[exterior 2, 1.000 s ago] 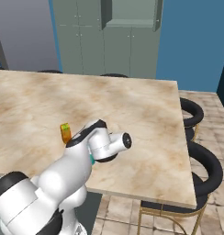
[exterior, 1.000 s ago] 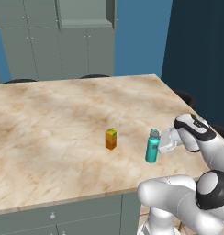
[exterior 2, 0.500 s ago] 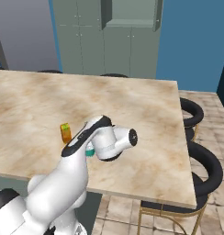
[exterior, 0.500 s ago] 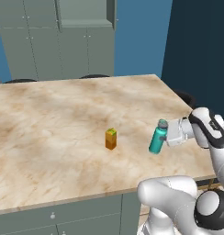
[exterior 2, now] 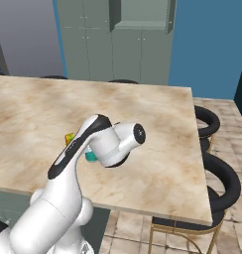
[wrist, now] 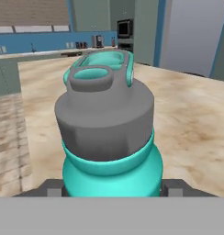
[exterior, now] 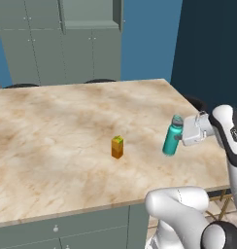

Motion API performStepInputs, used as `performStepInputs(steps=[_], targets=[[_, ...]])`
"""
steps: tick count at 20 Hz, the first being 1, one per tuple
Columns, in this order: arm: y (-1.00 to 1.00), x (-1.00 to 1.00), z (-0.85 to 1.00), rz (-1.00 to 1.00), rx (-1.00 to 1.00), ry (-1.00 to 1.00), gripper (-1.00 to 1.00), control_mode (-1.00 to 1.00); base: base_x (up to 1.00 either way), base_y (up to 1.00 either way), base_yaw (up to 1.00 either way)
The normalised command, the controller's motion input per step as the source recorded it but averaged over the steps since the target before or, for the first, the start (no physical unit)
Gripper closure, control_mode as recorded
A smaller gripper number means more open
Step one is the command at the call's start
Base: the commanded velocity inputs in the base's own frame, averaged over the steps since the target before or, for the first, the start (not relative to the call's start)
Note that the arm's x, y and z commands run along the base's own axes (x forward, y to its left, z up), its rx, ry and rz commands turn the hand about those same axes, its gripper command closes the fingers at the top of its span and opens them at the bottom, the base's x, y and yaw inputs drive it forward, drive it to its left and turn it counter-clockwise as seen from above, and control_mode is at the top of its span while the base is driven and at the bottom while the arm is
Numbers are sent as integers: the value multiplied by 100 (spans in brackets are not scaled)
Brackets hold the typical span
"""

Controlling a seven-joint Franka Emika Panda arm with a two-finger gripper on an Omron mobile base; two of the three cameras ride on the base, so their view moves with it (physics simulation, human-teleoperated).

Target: Pick the water bottle, boxed drink from the counter and place them in the open cabinet.

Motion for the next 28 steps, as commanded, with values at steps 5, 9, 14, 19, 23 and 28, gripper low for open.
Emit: performStepInputs(steps=[5, 9, 14, 19, 23, 28], targets=[[0, -38, 38, 0, -7, 0, 100, -100, 0, 0, 0], [1, -19, 18, 0, 0, 1, 100, -100, 0, 0, 0], [1, 0, 2, 0, 0, 2, 100, -100, 0, 0, 0], [0, 0, 0, 0, 0, 0, 100, -100, 0, 0, 0], [0, 0, 0, 0, 0, 0, 100, 100, -5, 0, 0], [0, 0, 0, 0, 0, 0, 100, 100, -54, -8, 0]])
